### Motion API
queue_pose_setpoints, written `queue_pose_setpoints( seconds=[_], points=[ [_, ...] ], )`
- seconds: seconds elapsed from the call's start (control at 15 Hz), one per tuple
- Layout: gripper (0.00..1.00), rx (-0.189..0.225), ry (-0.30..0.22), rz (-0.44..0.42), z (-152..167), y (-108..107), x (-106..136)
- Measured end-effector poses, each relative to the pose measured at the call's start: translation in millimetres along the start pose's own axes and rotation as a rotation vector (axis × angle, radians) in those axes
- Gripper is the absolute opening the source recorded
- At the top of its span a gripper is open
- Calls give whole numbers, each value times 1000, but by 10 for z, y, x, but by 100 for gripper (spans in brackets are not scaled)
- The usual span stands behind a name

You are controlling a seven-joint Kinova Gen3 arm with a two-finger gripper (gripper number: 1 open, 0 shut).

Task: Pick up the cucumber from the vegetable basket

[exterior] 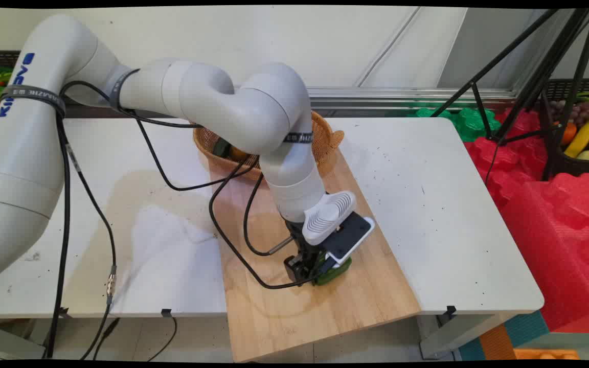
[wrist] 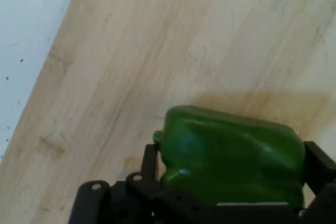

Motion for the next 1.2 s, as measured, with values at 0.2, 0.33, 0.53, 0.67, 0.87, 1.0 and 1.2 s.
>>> queue_pose_setpoints(
  seconds=[0.2, 0.33, 0.53, 0.67, 0.87, 1.0, 1.2],
  points=[
    [100, 36, 35, -52, -148, 3, 1],
    [100, 57, 52, -81, -264, 20, -17],
    [100, 100, 82, -143, -559, 77, -80],
    [100, 131, 104, -195, -787, 123, -134],
    [100, 177, 139, -289, -1117, 191, -226],
    [100, 207, 159, -354, -1311, 232, -298],
    [100, 270, 187, -486, -1637, 312, -489]
  ],
)
